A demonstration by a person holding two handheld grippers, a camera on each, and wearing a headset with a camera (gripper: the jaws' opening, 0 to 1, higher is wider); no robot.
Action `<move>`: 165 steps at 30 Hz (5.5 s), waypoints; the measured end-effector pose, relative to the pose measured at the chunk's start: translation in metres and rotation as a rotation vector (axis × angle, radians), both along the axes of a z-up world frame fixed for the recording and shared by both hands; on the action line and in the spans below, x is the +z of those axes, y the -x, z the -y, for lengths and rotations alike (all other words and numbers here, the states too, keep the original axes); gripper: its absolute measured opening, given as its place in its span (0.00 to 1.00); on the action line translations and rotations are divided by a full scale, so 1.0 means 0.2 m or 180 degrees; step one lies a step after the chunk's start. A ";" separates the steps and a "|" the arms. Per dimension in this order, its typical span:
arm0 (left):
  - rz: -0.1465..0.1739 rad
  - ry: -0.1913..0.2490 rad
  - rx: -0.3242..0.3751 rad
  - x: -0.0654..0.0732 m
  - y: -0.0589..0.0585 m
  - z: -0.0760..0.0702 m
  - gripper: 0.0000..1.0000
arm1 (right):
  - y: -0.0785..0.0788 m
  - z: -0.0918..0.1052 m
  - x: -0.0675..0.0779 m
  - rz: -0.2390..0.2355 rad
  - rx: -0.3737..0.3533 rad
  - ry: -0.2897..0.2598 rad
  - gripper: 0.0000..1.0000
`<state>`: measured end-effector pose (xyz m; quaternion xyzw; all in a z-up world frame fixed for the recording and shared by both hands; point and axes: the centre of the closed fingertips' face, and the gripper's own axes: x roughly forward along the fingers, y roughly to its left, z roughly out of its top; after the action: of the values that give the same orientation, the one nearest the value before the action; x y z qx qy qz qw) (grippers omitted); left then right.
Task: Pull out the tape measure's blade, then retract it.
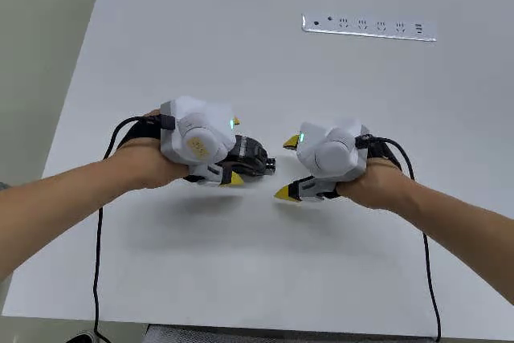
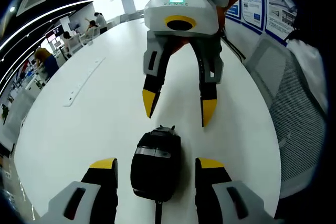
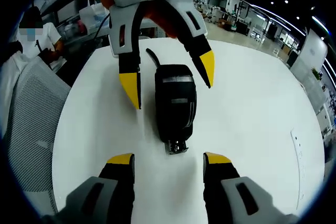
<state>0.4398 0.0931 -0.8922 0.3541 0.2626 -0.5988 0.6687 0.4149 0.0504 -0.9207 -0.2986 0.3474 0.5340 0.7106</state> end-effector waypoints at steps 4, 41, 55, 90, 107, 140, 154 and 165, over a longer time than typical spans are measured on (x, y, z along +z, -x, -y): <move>-0.0005 -0.0006 -0.0050 -0.01 0.00 0.01 0.53 | 0.00 -0.01 -0.01 -0.0006 0.0037 0.0002 0.51; -0.0041 -0.0098 -0.0279 -0.06 -0.01 0.04 0.35 | -0.06 -0.06 -0.07 -0.0042 0.0255 0.0041 0.29; -0.0047 -0.0096 -0.0305 -0.06 -0.01 0.04 0.35 | -0.06 -0.07 -0.09 -0.0079 0.0301 0.0065 0.21; -0.0055 -0.0106 -0.0351 -0.06 0.00 0.04 0.33 | -0.07 -0.06 -0.09 0.0010 0.0527 0.0053 0.13; -0.0063 -0.0108 -0.0298 -0.06 -0.01 0.04 0.32 | -0.08 -0.01 -0.09 0.0013 0.0515 0.0084 0.12; -0.0071 -0.0131 -0.0311 -0.06 0.00 0.04 0.32 | -0.05 0.19 -0.10 -0.0001 0.0449 0.0182 0.12; -0.0080 -0.0149 -0.0316 -0.06 0.00 0.04 0.32 | -0.04 0.27 -0.09 -0.0007 0.0417 0.0204 0.12; -0.0093 -0.0166 -0.0322 -0.06 0.00 0.04 0.32 | -0.03 0.34 -0.09 -0.0023 0.0366 0.0205 0.12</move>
<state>0.4407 0.0851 -0.9050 0.3754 0.2696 -0.6299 0.6242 0.4209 -0.0179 -0.9395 -0.3389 0.3492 0.5636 0.6675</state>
